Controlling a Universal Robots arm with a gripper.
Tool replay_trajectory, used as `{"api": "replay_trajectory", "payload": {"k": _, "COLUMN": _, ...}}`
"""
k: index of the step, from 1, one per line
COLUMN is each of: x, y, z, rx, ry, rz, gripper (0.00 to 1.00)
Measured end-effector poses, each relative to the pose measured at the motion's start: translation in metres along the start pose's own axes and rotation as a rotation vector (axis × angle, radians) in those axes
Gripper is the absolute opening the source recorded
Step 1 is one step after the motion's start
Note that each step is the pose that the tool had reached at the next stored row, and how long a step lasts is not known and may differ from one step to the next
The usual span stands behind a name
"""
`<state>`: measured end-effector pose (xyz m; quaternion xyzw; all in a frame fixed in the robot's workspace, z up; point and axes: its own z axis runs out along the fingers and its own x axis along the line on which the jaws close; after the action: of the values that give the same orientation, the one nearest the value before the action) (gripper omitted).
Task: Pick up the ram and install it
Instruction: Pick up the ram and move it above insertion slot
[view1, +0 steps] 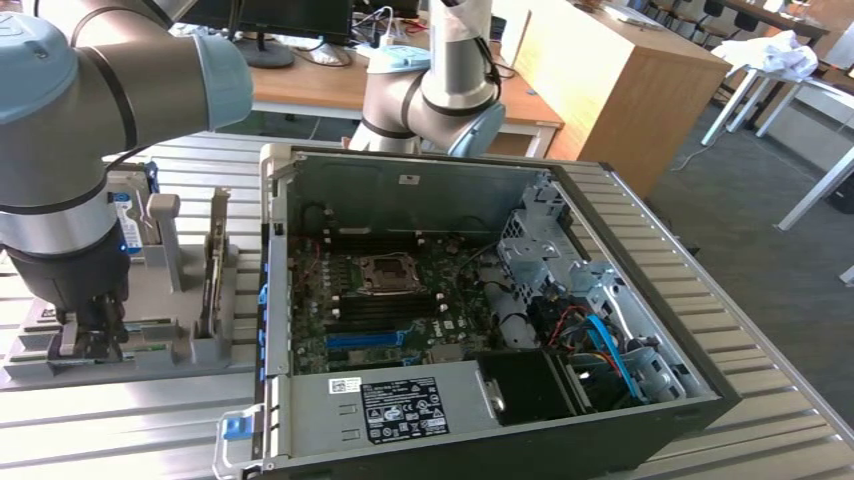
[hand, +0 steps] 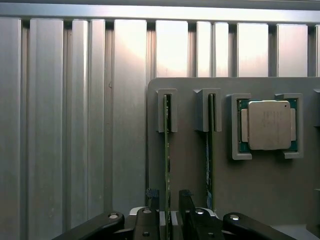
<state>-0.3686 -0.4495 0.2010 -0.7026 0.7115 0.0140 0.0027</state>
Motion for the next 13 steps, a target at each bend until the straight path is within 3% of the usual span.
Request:
{"api": "replay_trajectory", "payload": {"k": 10, "x": 0.0, "y": 0.0, "z": -0.0001, "rx": -0.0002, "ry": 0.0002, "rz": 0.0, "gripper": 0.3}}
{"api": "replay_trajectory", "payload": {"k": 12, "x": 0.0, "y": 0.0, "z": -0.0001, "rx": -0.0002, "ry": 0.0002, "rz": 0.0, "gripper": 0.28}}
{"api": "replay_trajectory", "payload": {"k": 13, "x": 0.0, "y": 0.0, "z": -0.0002, "rx": -0.0002, "ry": 0.0002, "rz": 0.0, "gripper": 0.21}}
